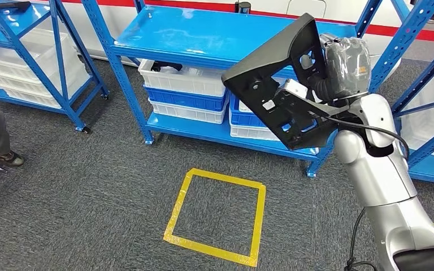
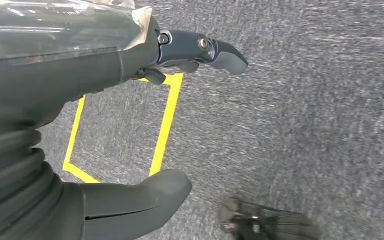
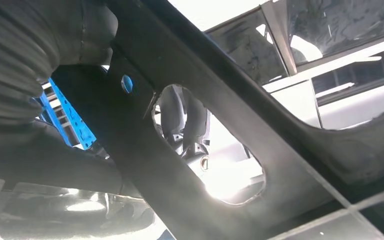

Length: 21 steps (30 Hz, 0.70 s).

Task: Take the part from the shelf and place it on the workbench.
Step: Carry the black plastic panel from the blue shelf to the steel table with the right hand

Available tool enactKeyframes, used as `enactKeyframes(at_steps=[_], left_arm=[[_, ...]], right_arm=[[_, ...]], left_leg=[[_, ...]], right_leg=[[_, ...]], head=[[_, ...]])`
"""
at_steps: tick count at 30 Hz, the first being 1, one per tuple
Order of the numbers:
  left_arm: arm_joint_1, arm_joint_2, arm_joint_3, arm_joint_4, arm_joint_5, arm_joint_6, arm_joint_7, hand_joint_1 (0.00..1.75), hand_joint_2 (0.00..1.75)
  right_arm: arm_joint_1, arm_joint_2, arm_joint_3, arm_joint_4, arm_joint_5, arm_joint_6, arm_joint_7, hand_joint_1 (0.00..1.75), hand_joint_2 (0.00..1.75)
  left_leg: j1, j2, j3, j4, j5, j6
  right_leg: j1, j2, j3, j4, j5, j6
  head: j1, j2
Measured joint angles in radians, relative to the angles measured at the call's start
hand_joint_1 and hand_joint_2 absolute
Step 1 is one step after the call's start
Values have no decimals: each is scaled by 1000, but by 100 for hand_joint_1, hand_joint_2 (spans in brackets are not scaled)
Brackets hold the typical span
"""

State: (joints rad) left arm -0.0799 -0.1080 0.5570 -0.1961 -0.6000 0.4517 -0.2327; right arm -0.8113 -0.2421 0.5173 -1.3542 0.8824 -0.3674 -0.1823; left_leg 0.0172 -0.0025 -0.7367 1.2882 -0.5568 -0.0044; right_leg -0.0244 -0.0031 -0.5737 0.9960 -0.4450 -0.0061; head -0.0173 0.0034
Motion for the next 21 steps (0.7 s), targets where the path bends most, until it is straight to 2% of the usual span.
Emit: enactKeyframes(at_steps=[1, 2, 3, 4, 6, 8, 9, 10, 12, 13, 14, 15, 16, 17, 18, 19, 20, 21], left_arm=[[0, 0, 0, 0, 0, 0, 0, 0, 175], [0, 0, 0, 0, -1, 0, 0, 0, 175], [-1, 1, 0, 0, -2, 0, 0, 0, 175], [-1, 1, 0, 0, -3, 0, -1, 0, 175], [-1, 1, 0, 0, -6, 0, -2, 0, 175], [-1, 2, 0, 0, -7, 0, -3, 0, 175], [-1, 1, 0, 0, -8, 0, -4, 0, 175], [-1, 1, 0, 0, -8, -1, -4, 0, 175], [-2, 0, 0, 0, -10, -2, -5, 0, 175], [-2, 0, 0, 0, -10, -3, -5, 0, 175], [-2, 0, 0, 0, -10, -4, -5, 0, 175], [-2, 0, 0, 0, -11, -5, -5, 0, 175], [-2, -1, 0, 0, -11, -6, -5, 0, 175], [-2, -2, 0, 0, -12, -6, -5, 0, 175], [-2, -2, 0, 0, -13, -6, -5, 0, 175], [-2, -2, 0, 0, -14, -6, -5, 0, 175], [-3, -2, 0, 0, -14, -7, -5, 0, 175], [-3, -2, 0, 0, -15, -7, -5, 0, 175]], right_arm=[[1, 1, 0, 0, 1, 0, 0, 175, 175], [2, 2, 0, 0, 2, 0, 0, 175, 175], [2, 2, -1, 0, 3, 0, 0, 175, 175], [2, 2, -3, 0, 4, -1, 0, 175, 175], [4, 4, -8, -2, 11, -3, 0, 175, 175], [12, 6, -11, -6, 22, -4, 0, 175, 175], [17, 7, -12, -7, 26, -4, 1, 175, 175], [21, 8, -14, -9, 30, -4, 1, 175, 175], [28, 7, -19, -11, 37, -5, 3, 175, 175], [33, 7, -21, -12, 39, -5, 4, 175, 175], [38, 7, -23, -12, 40, -5, 4, 175, 175], [44, 7, -24, -12, 41, -5, 6, 175, 175], [48, 7, -26, -12, 43, -5, 7, 175, 175], [51, 7, -28, -14, 46, -5, 9, 175, 175], [52, 8, -30, -16, 48, -5, 10, 175, 175], [52, 8, -33, -19, 50, -5, 11, 175, 175], [53, 9, -35, -22, 52, -5, 11, 175, 175], [54, 9, -37, -24, 53, -5, 12, 175, 175]], left_leg=[[2, 0, 25, -21, 18, -1], [4, 0, 63, -69, 42, 0], [5, 0, 114, -141, 55, 2], [3, -2, 155, -203, 64, 6], [-4, -4, 196, -271, 64, 17], [-7, -3, 191, -279, 76, 33], [-7, -1, 188, -286, 85, 41], [-6, 1, 184, -292, 95, 51], [-7, 4, 169, -298, 112, 63], [-8, 5, 158, -297, 120, 66], [-8, 5, 148, -297, 127, 66], [-9, 6, 138, -296, 134, 65], [-9, 6, 130, -295, 141, 63], [-8, 6, 122, -293, 146, 60], [-9, 6, 114, -290, 151, 56], [-10, 5, 107, -286, 155, 52], [-12, 5, 102, -281, 159, 46], [-14, 4, 98, -277, 163, 41]], right_leg=[[0, 1, -9, 2, 6, 4], [-1, 1, -16, 3, 10, 7], [-1, 2, -22, 6, 14, 12], [0, 2, -26, 7, 18, 18], [2, 1, -32, 8, 27, 31], [4, 0, -35, 6, 36, 47], [4, 0, -40, 12, 31, 51], [5, 0, -52, 33, 13, 51], [4, 1, -97, 141, -58, 41], [4, 1, -122, 212, -94, 39], [4, 1, -139, 270, -118, 40], [3, 1, -139, 296, -126, 46], [3, 1, -120, 283, -118, 55], [3, 1, -80, 230, -99, 63], [1, 0, -28, 152, -83, 69], [3, 1, 17, 85, -71, 68], [6, 2, 49, 35, -63, 64], [9, 3, 62, 12, -62, 57]], head=[[0, 0], [0, 0], [-1, 0], [0, 0], [1, 0], [2, 0], [2, 0], [3, 0], [6, 0], [8, 0], [8, 0], [9, 0], [10, 0], [10, 0], [10, 0], [10, 0], [10, 0], [10, 0]])
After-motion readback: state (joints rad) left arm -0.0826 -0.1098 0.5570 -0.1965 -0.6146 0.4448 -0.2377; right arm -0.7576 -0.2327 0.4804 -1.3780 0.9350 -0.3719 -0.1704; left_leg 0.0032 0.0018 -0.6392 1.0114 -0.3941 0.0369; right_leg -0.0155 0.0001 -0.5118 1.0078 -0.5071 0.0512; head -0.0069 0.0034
